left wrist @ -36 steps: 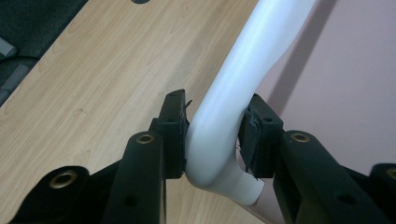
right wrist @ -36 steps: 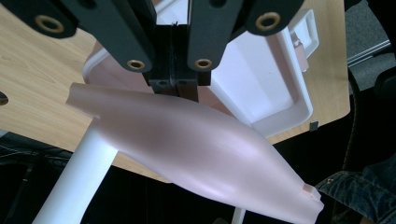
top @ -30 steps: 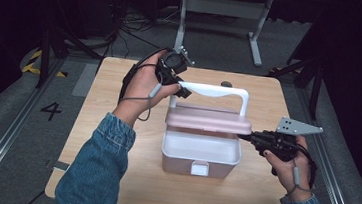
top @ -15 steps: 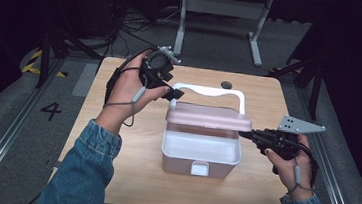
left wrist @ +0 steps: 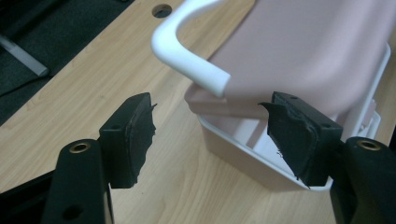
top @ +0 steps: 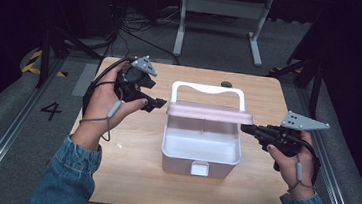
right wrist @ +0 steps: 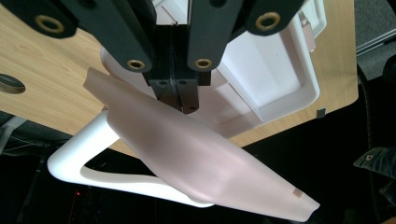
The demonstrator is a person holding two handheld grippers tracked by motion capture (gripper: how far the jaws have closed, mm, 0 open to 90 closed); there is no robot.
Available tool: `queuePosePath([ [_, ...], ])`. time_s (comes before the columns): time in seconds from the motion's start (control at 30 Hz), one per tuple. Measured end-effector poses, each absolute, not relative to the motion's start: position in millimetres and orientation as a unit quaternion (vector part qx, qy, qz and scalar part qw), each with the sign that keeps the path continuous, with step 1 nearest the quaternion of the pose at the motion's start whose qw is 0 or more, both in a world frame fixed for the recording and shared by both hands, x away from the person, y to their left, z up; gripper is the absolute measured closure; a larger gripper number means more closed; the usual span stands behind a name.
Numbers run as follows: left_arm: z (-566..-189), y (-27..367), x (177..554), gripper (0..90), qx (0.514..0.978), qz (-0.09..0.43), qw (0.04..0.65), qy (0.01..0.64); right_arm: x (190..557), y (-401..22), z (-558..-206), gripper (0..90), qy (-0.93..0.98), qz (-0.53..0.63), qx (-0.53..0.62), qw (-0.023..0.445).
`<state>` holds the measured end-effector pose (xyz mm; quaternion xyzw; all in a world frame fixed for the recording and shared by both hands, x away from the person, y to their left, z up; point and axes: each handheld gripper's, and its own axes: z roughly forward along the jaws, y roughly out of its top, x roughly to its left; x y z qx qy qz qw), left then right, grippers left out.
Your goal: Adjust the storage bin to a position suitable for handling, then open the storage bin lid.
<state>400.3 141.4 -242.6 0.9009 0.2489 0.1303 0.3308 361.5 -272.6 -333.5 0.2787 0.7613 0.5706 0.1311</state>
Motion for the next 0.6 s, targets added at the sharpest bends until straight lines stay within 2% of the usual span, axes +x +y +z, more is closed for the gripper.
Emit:
queuePosePath([
  [0.6,-283.9,146.9,399.3,30.1,0.892,0.113,0.361,0.246,375.2,-271.8,-323.7,90.0,0.744,0.583,0.292,0.144],
])
